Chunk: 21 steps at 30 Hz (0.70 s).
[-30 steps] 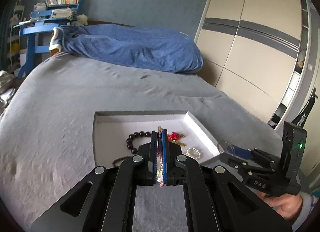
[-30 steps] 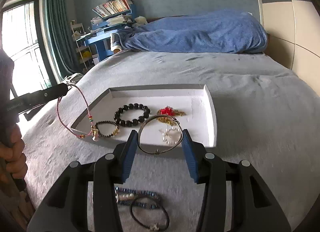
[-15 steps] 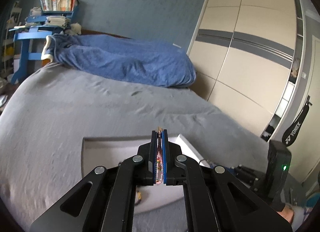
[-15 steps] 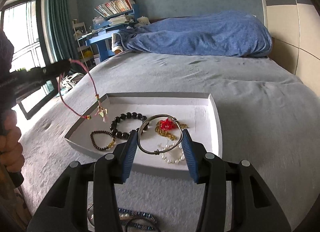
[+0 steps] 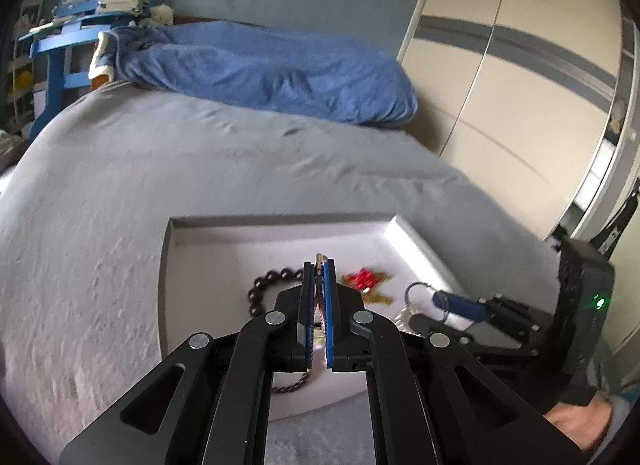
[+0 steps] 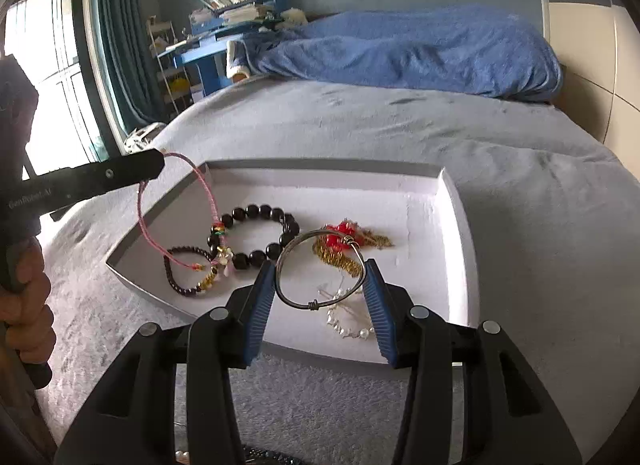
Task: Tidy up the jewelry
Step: 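Carry the pink bracelet and silver bangle over the white tray with both tools, then open the left tool over the tray while the right tool releases the silver bangle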
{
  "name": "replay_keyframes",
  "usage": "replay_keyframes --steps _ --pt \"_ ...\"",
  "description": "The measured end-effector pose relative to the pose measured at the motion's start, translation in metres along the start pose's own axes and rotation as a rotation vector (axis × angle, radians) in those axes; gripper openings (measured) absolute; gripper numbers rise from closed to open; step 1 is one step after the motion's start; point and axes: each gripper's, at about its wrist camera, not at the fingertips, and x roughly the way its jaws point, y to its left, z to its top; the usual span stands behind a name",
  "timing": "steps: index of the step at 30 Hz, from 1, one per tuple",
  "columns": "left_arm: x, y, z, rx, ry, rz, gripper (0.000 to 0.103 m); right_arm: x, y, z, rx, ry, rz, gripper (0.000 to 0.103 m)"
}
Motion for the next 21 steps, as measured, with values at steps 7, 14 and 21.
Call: replay_keyframes --steps 7,14,21 --pt "0.011 0.009 -0.009 -0.006 0.073 0.069 0.005 0.013 -0.003 -0.002 0.010 0.048 -0.015 0.045" --pt "0.023 0.015 -0.023 -0.017 0.156 0.125 0.018 0.014 -0.008 -0.004 0.037 0.061 -0.029 0.046" --pt "0.001 -0.002 -0.031 0.064 0.107 0.162 0.052 -0.004 -0.013 -0.008 0.074 0.015 -0.031 0.052"
